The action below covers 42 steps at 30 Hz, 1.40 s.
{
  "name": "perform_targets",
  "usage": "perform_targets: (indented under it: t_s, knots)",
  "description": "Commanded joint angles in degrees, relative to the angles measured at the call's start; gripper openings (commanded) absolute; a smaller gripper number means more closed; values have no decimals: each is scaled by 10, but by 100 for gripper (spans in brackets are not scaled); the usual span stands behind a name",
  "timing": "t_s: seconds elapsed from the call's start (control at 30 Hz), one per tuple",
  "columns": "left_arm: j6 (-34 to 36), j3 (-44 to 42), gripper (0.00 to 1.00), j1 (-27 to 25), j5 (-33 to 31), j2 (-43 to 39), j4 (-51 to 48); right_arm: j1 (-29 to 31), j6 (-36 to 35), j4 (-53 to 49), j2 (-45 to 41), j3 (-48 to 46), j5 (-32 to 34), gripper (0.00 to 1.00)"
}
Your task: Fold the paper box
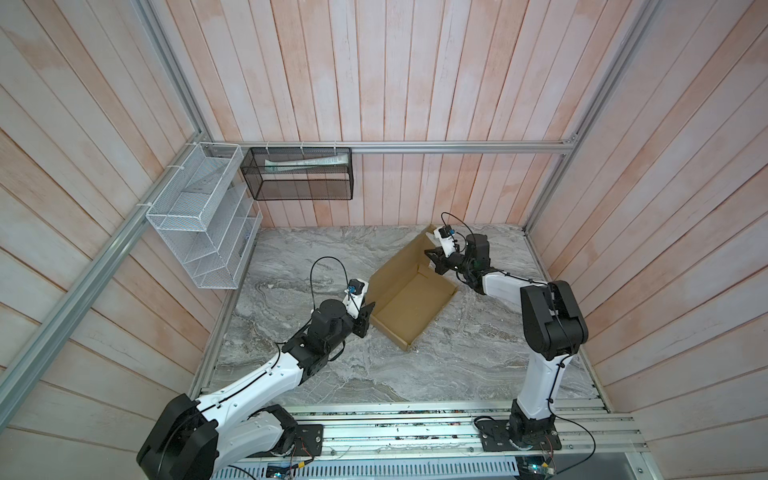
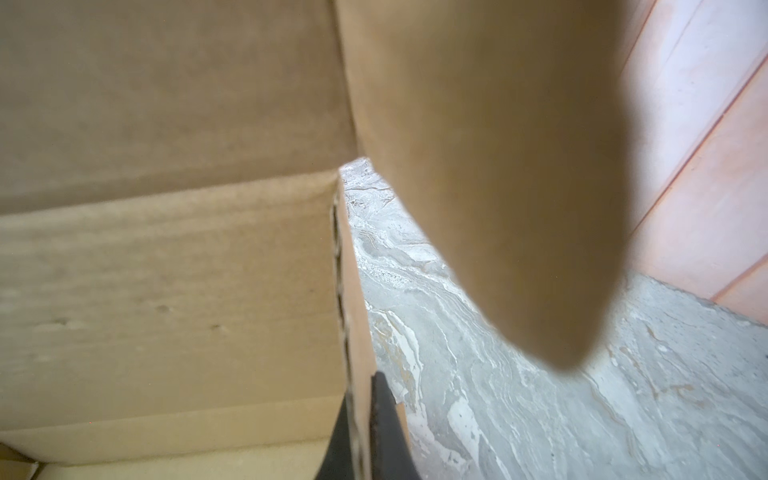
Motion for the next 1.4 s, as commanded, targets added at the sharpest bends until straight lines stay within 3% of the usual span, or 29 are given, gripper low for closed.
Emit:
perform_targets:
  t_s: [0.0, 0.87, 1.13, 1.37]
  knots:
    - [-20, 10, 37, 11, -20, -10, 7, 9, 19, -17, -25, -23, 39, 1]
    - [-67, 18, 32, 67, -18, 15, 27, 126, 98, -25, -214, -221, 248, 1]
    - [-71, 30, 43, 92, -6, 17, 8, 130, 128, -5, -230, -240, 294, 1]
    - [-80, 29, 46, 126, 34, 8, -4, 130, 142, -4, -223, -244, 327, 1]
